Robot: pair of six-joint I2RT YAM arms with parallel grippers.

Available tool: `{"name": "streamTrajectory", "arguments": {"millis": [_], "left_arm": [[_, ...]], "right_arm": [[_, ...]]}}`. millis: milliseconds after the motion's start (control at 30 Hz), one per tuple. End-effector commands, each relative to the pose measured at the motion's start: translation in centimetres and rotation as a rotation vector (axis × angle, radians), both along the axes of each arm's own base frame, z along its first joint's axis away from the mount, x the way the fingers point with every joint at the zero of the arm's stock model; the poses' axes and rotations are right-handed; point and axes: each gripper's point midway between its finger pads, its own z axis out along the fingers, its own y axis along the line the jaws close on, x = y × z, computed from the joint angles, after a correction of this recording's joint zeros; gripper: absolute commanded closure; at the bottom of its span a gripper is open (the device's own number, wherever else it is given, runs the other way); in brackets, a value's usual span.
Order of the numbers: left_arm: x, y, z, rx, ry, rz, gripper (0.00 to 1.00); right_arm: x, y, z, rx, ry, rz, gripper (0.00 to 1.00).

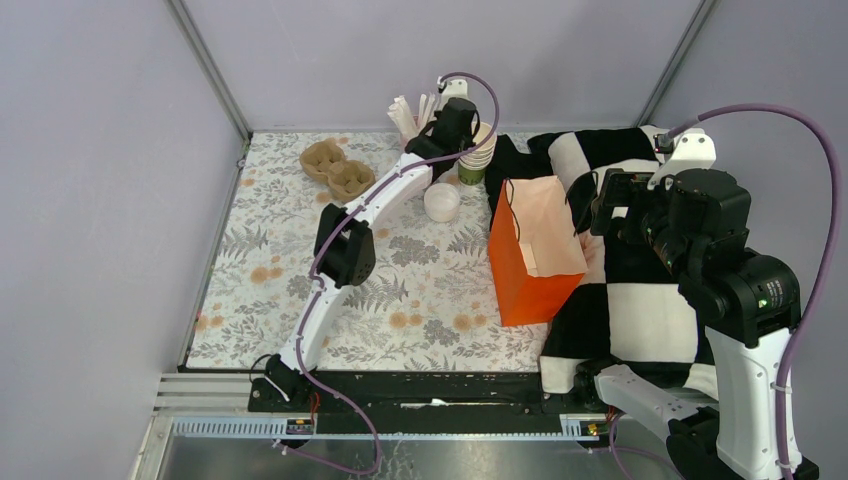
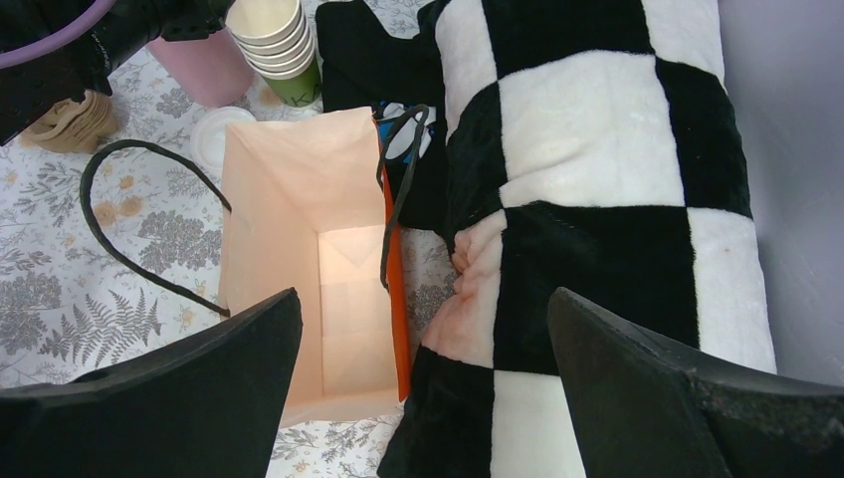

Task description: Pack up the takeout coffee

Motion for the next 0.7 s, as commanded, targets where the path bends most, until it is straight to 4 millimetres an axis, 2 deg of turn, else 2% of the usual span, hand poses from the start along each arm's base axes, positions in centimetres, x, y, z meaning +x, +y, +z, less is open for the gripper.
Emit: {"name": "streamTrajectory", "arguments": {"millis": [0, 133, 300, 467, 667], "left_arm": [[0.4, -0.2, 5.6, -0.064, -0.112, 0.012, 0.91], [0.4, -0.1, 7.2, -0.103, -0.134, 0.021, 1.0], [0.4, -0.2, 8.3, -0.17, -0.136, 0.026, 1.0], [0.7, 0.5, 8.8, -0.283, -0.096, 0.047, 1.0], [1.0, 1.6, 11.2, -0.395, -0.1, 0.05, 1.0]], "right_arm": [[0.4, -0.5, 1.0, -0.003, -0.047, -0.03, 0.0], [0.4, -0.6, 1.0, -0.001, -0.051, -0.031, 0.0], [0.2, -0.6, 1.0, 0.008, -0.053, -0.033, 0.0], [0.0, -0.6, 1.0, 0.015, -0.057, -0.035, 0.0], [0.1, -0.4, 1.2, 0.019, -0.062, -0.024, 0.0]]}}
